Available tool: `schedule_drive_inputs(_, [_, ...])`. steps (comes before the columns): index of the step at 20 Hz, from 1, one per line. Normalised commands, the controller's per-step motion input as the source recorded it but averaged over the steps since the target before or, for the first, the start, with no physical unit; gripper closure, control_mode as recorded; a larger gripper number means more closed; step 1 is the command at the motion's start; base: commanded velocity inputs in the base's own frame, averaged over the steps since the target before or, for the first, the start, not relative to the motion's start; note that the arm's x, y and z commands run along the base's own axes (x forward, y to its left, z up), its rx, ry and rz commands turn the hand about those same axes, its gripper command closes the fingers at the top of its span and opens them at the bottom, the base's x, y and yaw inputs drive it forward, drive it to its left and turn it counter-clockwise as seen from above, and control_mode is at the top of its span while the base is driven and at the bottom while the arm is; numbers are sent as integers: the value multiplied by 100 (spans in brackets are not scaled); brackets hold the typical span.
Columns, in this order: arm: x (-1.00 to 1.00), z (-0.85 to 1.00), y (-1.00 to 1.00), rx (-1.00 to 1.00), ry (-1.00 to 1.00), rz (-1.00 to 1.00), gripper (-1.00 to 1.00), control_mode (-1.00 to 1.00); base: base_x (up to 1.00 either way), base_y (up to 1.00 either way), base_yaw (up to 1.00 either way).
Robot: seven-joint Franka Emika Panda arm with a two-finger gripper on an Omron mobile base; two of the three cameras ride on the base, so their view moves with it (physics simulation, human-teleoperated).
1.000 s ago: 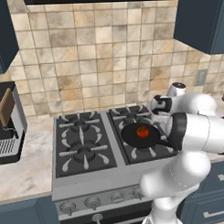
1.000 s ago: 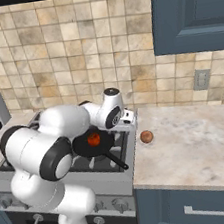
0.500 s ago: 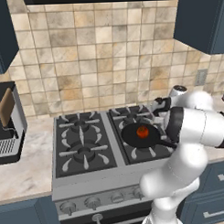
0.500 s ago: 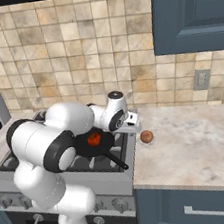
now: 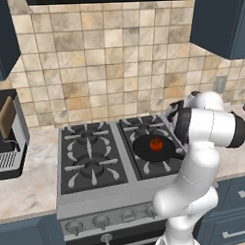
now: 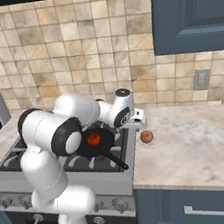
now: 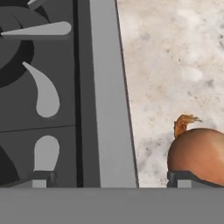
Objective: Place the pan on the front right burner on the stove. Then place the tomato and the onion in the pan and turn on the front right burner.
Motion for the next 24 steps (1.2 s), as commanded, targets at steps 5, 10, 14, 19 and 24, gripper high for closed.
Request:
schedule_drive_inputs(5, [31, -2, -11, 0, -10, 0, -100, -100, 0, 0, 0])
schedule_drive_inputs(10, [9, 0, -32, 0, -9, 0, -100, -100, 0, 0, 0])
schedule_drive_inputs(14, [-1, 0, -44, 0, -2, 0, -100, -100, 0, 0, 0])
schedule_drive_inputs(19, [0, 3, -34, 0, 0, 0, -100, -100, 0, 0, 0])
schedule_drive_inputs(24, [0, 2, -31, 0, 0, 0, -100, -100, 0, 0, 0])
